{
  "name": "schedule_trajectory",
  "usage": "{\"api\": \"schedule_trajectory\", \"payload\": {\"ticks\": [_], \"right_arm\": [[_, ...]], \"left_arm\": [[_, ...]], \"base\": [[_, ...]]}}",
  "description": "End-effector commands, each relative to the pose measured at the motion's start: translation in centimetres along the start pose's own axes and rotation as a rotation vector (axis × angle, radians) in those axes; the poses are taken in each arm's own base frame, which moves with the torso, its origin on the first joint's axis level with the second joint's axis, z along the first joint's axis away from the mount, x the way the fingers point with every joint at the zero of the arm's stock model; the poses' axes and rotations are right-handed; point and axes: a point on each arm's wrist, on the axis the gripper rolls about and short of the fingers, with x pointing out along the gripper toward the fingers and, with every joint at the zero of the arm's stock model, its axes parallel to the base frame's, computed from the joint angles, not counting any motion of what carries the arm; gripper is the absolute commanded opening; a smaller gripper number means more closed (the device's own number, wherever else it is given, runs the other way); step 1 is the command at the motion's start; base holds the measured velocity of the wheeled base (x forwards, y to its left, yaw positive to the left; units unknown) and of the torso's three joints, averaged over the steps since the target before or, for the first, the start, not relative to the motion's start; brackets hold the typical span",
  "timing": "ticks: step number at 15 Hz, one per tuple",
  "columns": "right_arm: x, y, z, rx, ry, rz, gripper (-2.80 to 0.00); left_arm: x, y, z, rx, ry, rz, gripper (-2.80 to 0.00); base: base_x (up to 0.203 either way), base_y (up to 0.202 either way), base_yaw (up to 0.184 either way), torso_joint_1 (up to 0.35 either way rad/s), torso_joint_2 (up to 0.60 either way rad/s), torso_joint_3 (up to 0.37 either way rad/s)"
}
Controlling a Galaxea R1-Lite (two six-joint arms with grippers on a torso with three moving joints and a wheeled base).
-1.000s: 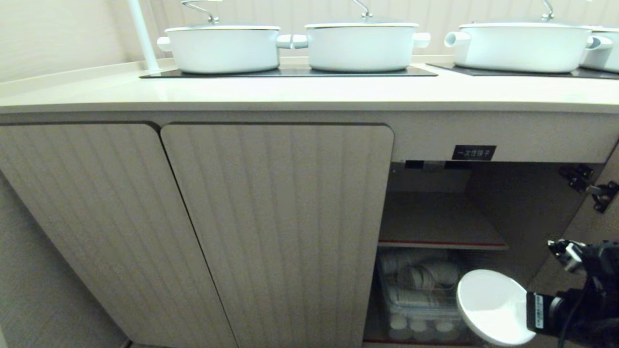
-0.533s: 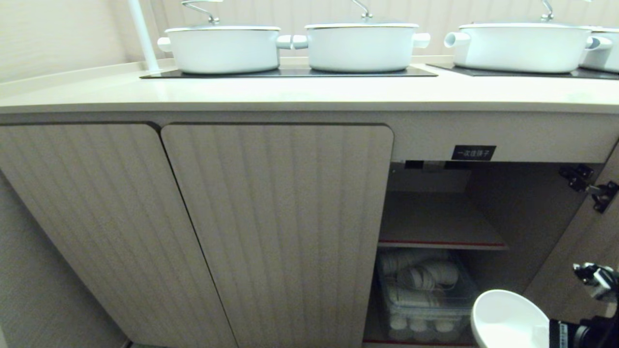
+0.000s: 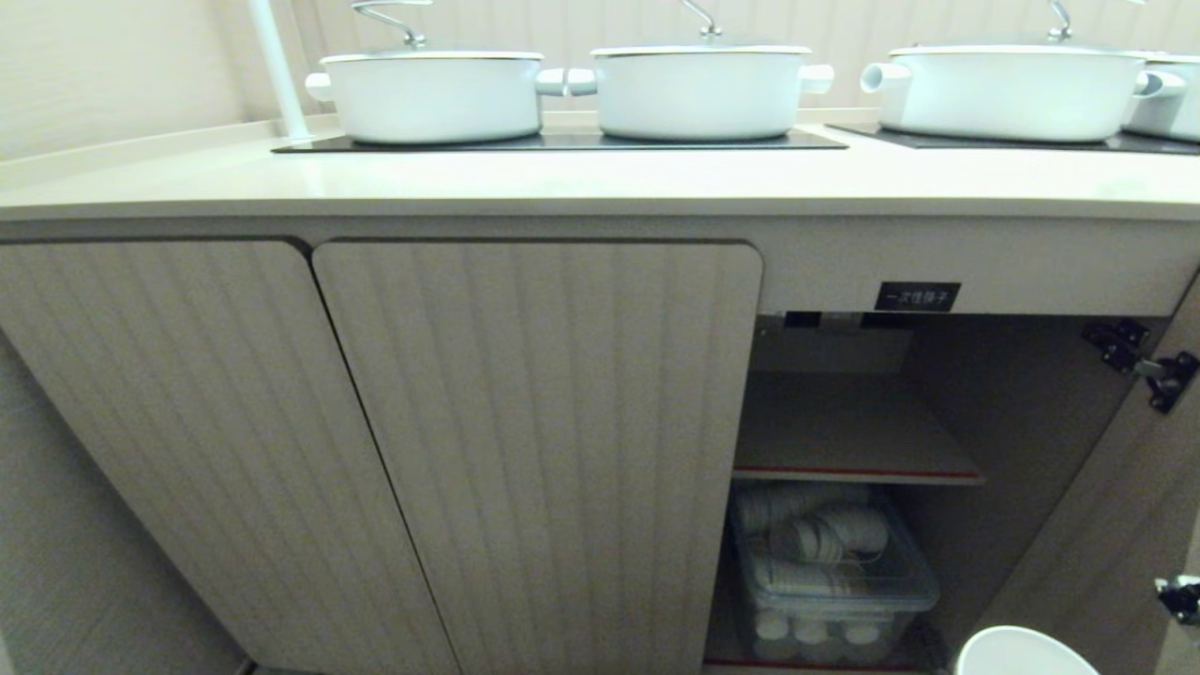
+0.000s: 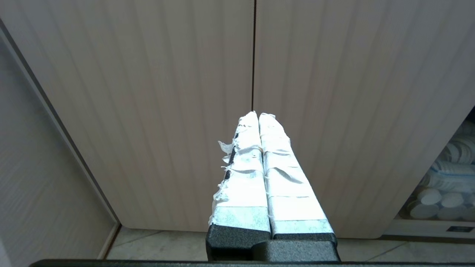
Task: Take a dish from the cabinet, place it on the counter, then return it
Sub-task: Place it on the table
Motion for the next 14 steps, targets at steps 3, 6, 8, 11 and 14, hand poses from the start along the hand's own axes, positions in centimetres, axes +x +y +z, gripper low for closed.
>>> {"api": "schedule_trajectory", "payload": {"ticks": [3,6,8,11,14], "right_arm": [[-0.06,-0.08,-0.78,0.009,0.014,0.029,-2.8],[-0.06,-0.04,-0.77,0.008,0.014,0.038,-2.8],[-0.06,-0.04,-0.79,0.011,0.016,0.038,-2.8],[-0.53,0.06,-0.82,0.011,-0.011,0.081,-2.8],[-0.56,0.09,-0.92,0.006,-0.004,0.102,-2.8]], "left_arm": [[0.0,0.0,0.01,0.0,0.0,-0.001,-2.8],[0.0,0.0,0.01,0.0,-0.001,-0.001,-2.8],[0.01,0.0,-0.03,0.0,0.001,-0.001,-2.8],[0.0,0.0,0.01,0.0,-0.001,0.001,-2.8],[0.01,0.0,-0.03,0.0,0.001,-0.001,-2.8]], "base": [[0.0,0.0,0.0,0.0,0.0,0.0],[0.0,0.0,0.0,0.0,0.0,0.0],[0.0,0.0,0.0,0.0,0.0,0.0],[0.0,0.0,0.0,0.0,0.0,0.0],[0.0,0.0,0.0,0.0,0.0,0.0]]}}
